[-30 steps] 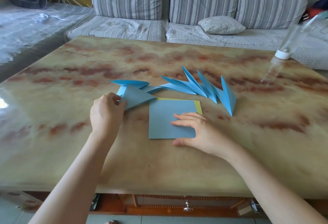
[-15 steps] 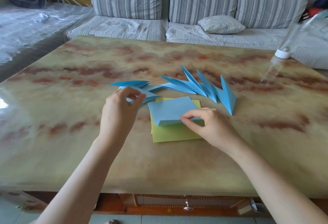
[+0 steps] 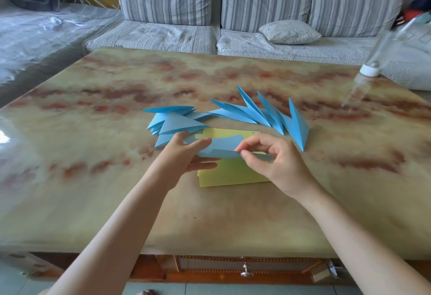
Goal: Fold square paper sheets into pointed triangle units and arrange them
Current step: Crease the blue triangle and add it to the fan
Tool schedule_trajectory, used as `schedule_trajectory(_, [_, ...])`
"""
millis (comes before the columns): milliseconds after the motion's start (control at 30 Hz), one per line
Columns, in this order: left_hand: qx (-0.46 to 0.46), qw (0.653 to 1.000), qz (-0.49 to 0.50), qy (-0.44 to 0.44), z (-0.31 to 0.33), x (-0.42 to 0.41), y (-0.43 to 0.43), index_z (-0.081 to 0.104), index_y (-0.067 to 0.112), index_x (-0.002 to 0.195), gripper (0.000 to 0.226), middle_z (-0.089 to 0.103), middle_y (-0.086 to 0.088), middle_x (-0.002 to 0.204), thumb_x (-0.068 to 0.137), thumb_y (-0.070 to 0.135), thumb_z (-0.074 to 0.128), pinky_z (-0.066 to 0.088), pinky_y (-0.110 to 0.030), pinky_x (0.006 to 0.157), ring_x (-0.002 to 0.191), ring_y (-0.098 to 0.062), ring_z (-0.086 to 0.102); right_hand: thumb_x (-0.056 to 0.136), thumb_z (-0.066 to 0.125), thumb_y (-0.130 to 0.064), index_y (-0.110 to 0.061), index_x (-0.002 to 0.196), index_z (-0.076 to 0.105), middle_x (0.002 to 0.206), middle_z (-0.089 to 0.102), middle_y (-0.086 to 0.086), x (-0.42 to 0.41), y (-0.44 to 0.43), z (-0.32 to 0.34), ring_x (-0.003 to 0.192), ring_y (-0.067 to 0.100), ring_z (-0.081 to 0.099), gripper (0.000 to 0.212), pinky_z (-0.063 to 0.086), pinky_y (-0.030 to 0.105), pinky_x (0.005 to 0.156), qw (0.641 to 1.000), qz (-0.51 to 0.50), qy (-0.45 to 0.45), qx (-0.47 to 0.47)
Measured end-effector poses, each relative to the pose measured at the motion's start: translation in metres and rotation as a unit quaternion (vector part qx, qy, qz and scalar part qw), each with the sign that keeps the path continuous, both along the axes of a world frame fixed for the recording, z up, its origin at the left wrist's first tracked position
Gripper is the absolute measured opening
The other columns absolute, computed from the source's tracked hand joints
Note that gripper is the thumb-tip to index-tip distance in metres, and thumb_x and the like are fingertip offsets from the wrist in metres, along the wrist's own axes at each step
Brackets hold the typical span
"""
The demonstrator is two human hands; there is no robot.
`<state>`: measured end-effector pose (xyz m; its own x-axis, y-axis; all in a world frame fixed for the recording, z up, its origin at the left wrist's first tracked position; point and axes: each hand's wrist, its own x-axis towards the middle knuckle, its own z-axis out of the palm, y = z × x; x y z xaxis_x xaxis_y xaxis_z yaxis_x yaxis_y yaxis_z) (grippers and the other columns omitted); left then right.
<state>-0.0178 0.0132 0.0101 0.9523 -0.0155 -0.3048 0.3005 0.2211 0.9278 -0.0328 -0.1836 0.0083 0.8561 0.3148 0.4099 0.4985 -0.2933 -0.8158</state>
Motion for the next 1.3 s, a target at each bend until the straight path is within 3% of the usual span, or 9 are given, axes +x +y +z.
schedule_trajectory(133, [-0.013, 0.997, 0.072, -0.031, -0.003, 0.005, 0.005, 0.022, 0.011, 0.148, 0.075, 0.052, -0.019, 0.128, 0.086, -0.013, 0.056, 0.059, -0.030, 0.058, 0.085, -0.021, 0.065, 0.085, 0.066, 0.004, -0.019, 0.082, 0.068, 0.081, 0.069, -0.015, 0.003, -0.002, -0.001, 0.081, 0.003, 0.065, 0.023, 0.045, 0.011, 0.080, 0.999, -0.005, 0.029, 0.036])
schedule_trajectory(333, [-0.020, 0.999, 0.036, -0.035, 0.001, 0.001, 0.008, 0.057, 0.008, 0.121, 0.042, 0.058, -0.014, 0.113, 0.086, -0.015, 0.050, 0.058, -0.028, 0.058, 0.088, -0.024, 0.064, 0.081, 0.073, -0.005, -0.021, 0.078, 0.065, 0.079, 0.069, -0.015, 0.009, -0.002, -0.002, 0.082, 0.004, 0.065, 0.018, 0.048, 0.018, 0.081, 0.994, -0.037, 0.076, 0.069])
schedule_trajectory(467, [-0.054, 0.998, 0.021, -0.038, 0.003, 0.000, 0.008, 0.063, 0.007, 0.108, 0.029, 0.065, -0.010, 0.098, 0.091, -0.009, 0.045, 0.059, -0.029, 0.061, 0.080, -0.020, 0.067, 0.082, 0.073, -0.020, -0.023, 0.073, 0.062, 0.106, 0.070, -0.019, 0.014, -0.006, -0.003, 0.109, 0.004, 0.062, 0.015, 0.042, 0.032, 0.103, 0.989, -0.086, 0.091, 0.082])
schedule_trajectory(600, [-0.097, 0.995, 0.001, -0.036, 0.004, -0.003, 0.004, 0.066, 0.007, 0.096, 0.025, 0.073, -0.004, 0.083, 0.095, -0.004, 0.043, 0.058, -0.027, 0.059, 0.071, -0.016, 0.071, 0.084, 0.071, -0.022, -0.023, 0.076, 0.062, 0.135, 0.057, -0.008, 0.021, -0.011, -0.007, 0.123, 0.005, 0.054, 0.013, 0.035, 0.027, 0.110, 0.976, -0.113, 0.162, 0.092])
schedule_trajectory(700, [-0.111, 0.993, 0.004, -0.038, 0.005, -0.003, 0.002, 0.066, 0.005, 0.094, 0.025, 0.072, -0.005, 0.086, 0.095, -0.003, 0.043, 0.058, -0.027, 0.059, 0.069, -0.017, 0.071, 0.086, 0.069, -0.019, -0.020, 0.078, 0.060, 0.114, 0.067, -0.010, 0.022, -0.011, -0.007, 0.104, -0.007, 0.060, 0.012, 0.041, 0.011, 0.090, 0.971, -0.104, 0.184, 0.108])
schedule_trajectory(833, [-0.111, 0.993, 0.018, -0.034, 0.008, -0.005, 0.002, 0.064, 0.007, 0.091, 0.023, 0.071, -0.006, 0.088, 0.096, -0.001, 0.043, 0.059, -0.029, 0.059, 0.066, -0.017, 0.070, 0.084, 0.071, -0.018, -0.019, 0.077, 0.063, 0.074, 0.066, -0.013, 0.022, -0.010, -0.006, 0.073, -0.003, 0.061, 0.011, 0.042, 0.006, 0.071, 0.970, -0.137, 0.163, 0.115])
schedule_trajectory(1067, [0.000, 1.000, -0.020, -0.003, 0.011, -0.006, 0.004, 0.066, 0.013, 0.094, 0.013, 0.068, -0.007, 0.098, 0.095, 0.020, 0.055, 0.061, -0.035, 0.068, 0.077, -0.018, 0.070, 0.079, 0.076, -0.011, -0.015, 0.078, 0.066, 0.075, 0.066, -0.004, 0.019, -0.006, -0.001, 0.069, 0.000, 0.060, 0.011, 0.043, 0.007, 0.068, 0.964, -0.162, 0.144, 0.153])
schedule_trajectory(1167, [0.168, 0.983, -0.048, -0.060, 0.011, -0.005, 0.010, 0.071, 0.021, 0.097, 0.026, 0.075, 0.003, 0.095, 0.093, 0.040, 0.054, 0.054, -0.021, 0.074, 0.084, -0.007, 0.069, 0.079, 0.075, -0.004, -0.015, 0.079, 0.066, 0.076, 0.066, -0.004, 0.018, -0.005, 0.002, 0.070, 0.002, 0.060, 0.013, 0.046, 0.010, 0.071, 0.969, -0.139, 0.138, 0.147])
schedule_trajectory(1300, [0.222, 0.961, -0.043, -0.160, 0.015, -0.007, 0.011, 0.072, 0.025, 0.098, 0.021, 0.075, 0.014, 0.089, 0.089, 0.039, 0.061, 0.051, -0.019, 0.081, 0.085, 0.003, 0.068, 0.077, 0.075, -0.001, -0.014, 0.080, 0.067, 0.076, 0.068, -0.005, 0.014, -0.001, 0.004, 0.071, 0.005, 0.061, 0.015, 0.049, 0.013, 0.072, 0.979, -0.105, 0.133, 0.112])
